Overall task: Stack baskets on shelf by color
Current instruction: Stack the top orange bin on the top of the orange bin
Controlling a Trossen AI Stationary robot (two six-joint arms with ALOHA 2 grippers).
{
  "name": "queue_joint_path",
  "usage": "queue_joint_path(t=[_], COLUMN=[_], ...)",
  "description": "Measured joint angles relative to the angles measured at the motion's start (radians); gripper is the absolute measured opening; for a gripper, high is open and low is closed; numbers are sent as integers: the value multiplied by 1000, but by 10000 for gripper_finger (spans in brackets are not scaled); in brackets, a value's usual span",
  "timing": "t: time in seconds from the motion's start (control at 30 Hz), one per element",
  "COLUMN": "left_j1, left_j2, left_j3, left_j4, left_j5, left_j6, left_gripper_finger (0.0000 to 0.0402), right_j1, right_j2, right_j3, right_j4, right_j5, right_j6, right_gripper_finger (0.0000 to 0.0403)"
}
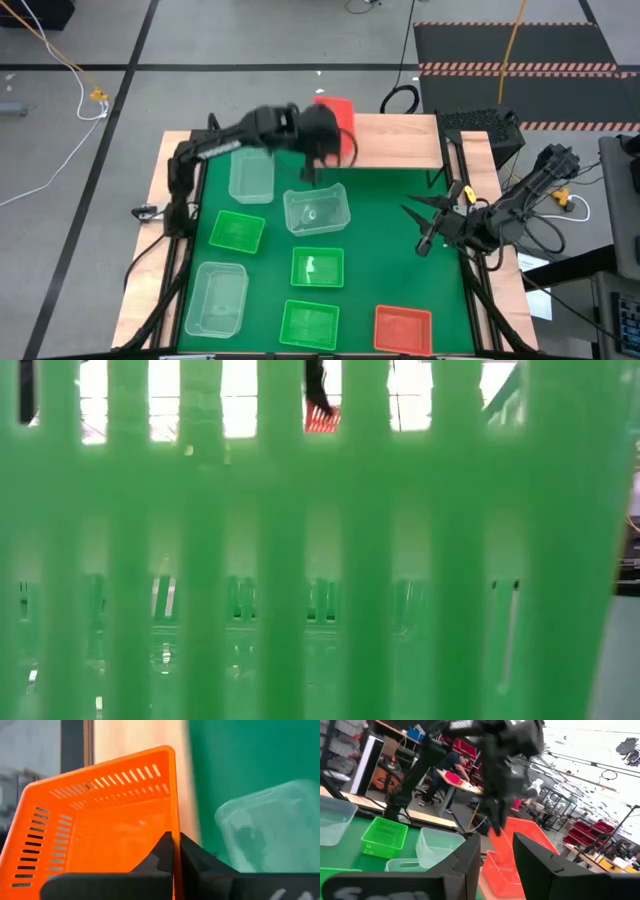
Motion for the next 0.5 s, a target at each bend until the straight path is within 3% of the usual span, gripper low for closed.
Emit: queue_joint_path(t=[0.1,0.27,0.5], left_j1=[91,187,192], left_j2=[4,1,2], left_j3=[-23,-51,-103], left_j4=[51,127,128], left_j5=[44,244,299], left_j6=[63,147,209], left_gripper_finger=[4,4,4], right_j1=[12,14,14], right_j2=[-12,-37,-75], right_j3=[-16,-17,-18], right_j4=[-10,-32,-142], right_j5=[4,6,102], right_j6=[-28,-57,-15], right_gripper_finger=[107,107,107])
